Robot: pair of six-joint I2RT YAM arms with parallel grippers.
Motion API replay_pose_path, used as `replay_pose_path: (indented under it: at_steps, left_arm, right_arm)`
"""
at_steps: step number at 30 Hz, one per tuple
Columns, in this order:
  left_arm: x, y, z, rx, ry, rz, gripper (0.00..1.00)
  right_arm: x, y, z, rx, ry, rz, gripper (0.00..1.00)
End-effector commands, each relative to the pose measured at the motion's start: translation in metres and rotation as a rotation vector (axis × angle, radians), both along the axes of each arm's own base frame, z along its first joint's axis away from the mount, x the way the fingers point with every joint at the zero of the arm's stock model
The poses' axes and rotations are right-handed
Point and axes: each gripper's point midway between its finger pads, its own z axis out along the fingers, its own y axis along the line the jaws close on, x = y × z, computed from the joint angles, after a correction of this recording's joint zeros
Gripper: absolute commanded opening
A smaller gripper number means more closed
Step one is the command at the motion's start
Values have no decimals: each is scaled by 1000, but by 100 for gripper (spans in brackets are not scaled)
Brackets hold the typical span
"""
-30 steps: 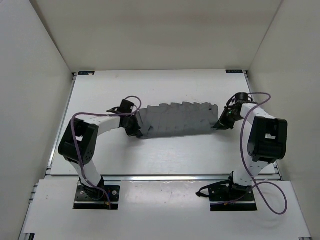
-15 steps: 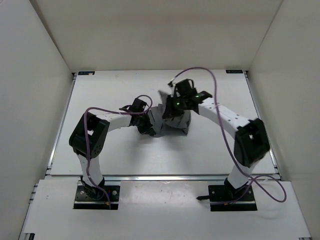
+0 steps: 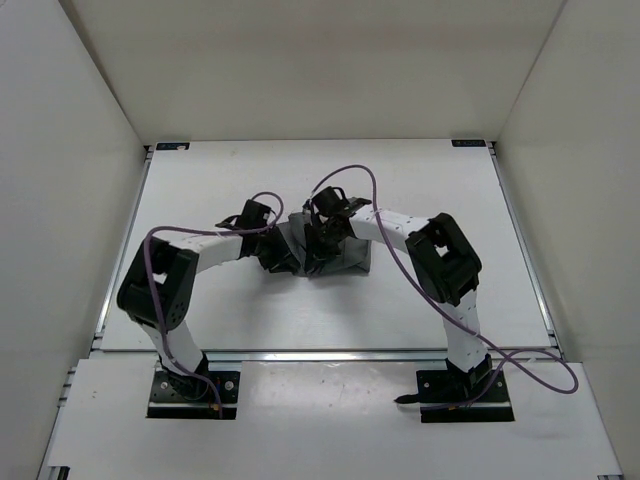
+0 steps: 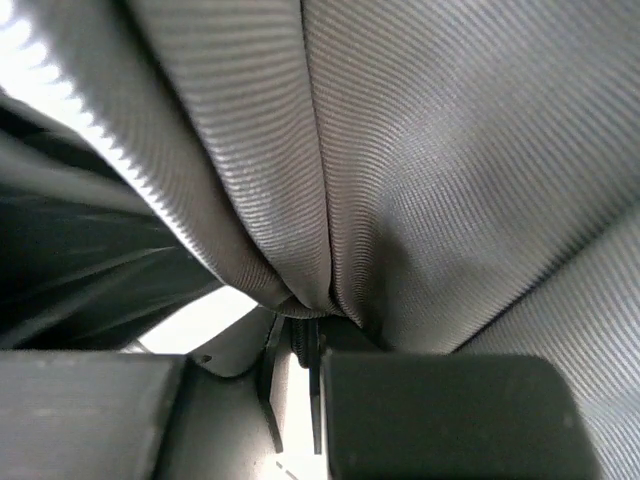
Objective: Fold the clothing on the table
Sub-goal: Fold the skirt
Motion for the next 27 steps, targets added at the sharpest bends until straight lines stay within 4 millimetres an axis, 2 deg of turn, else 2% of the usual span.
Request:
replay_pose_path:
  at_steps: [1, 3, 4, 5, 6, 7, 8, 10, 11, 12, 13, 14, 16, 17, 18, 20, 21, 22, 23, 24, 25, 27]
  left_arm:
    - [15, 21, 49, -64, -112, 100, 40]
    - [19, 38, 76, -108, -188, 177, 40]
    - [20, 46, 83, -132, -191, 215, 40]
    - [22, 58, 93, -145, -226, 258, 39]
    - [18, 65, 102, -163, -246, 282, 39]
    - [20, 72, 106, -164, -257, 307, 39]
    - [20, 82, 112, -162, -275, 331, 38]
    - [17, 93, 118, -154, -297, 353, 38]
    - [16, 98, 124, -156, -313, 358, 39]
    - [13, 100, 126, -158, -316, 355, 38]
    - [11, 105, 122, -151, -306, 360, 38]
    - [11, 107, 122, -154, -305, 362, 39]
    - [6, 111, 119, -149, -300, 360, 37]
    - [4, 111, 119, -151, -301, 354, 39]
    - [4, 112, 119, -150, -308, 352, 38]
    - [1, 114, 117, -148, -300, 351, 38]
    - [3, 115, 119, -153, -311, 350, 38]
    - [4, 115, 118, -151, -311, 348, 38]
    - [4, 115, 119, -153, -312, 345, 38]
    - [5, 113, 121, -149, -319, 334, 38]
    - [6, 113, 121, -150, -312, 333, 39]
    - [5, 109, 119, -143, -307, 320, 38]
  right_arm:
    - [6, -11, -11, -97, -16, -49, 0]
    - [13, -22, -11, -164, -22, -113, 0]
    - [22, -34, -12, -221, -45, -163, 0]
    - [21, -37, -9, -255, -38, -206, 3]
    - [28, -46, -7, -293, -52, -249, 17]
    - [31, -50, -3, -310, -64, -265, 24]
    - [37, -47, 9, -294, -90, -282, 33]
    - [40, -38, 32, -242, -133, -262, 37]
    - [42, -33, 50, -204, -166, -250, 41]
    - [43, -22, 78, -140, -212, -226, 47]
    - [42, -18, 101, -102, -235, -214, 50]
    - [37, -13, 112, -84, -254, -187, 53]
    - [25, -17, 144, -64, -277, -172, 57]
    - [16, -26, 158, -59, -292, -182, 60]
    - [11, -39, 168, -49, -310, -205, 60]
    - [-3, -56, 173, -15, -319, -231, 66]
    - [-13, -69, 155, -40, -288, -237, 66]
    - [-14, -78, 170, 6, -317, -269, 67]
    - [-23, -91, 167, 14, -323, -289, 71]
    - [-22, -102, 164, 13, -316, -319, 71]
    - [-29, -116, 158, 8, -310, -340, 71]
    - [-45, -131, 139, -4, -300, -347, 69]
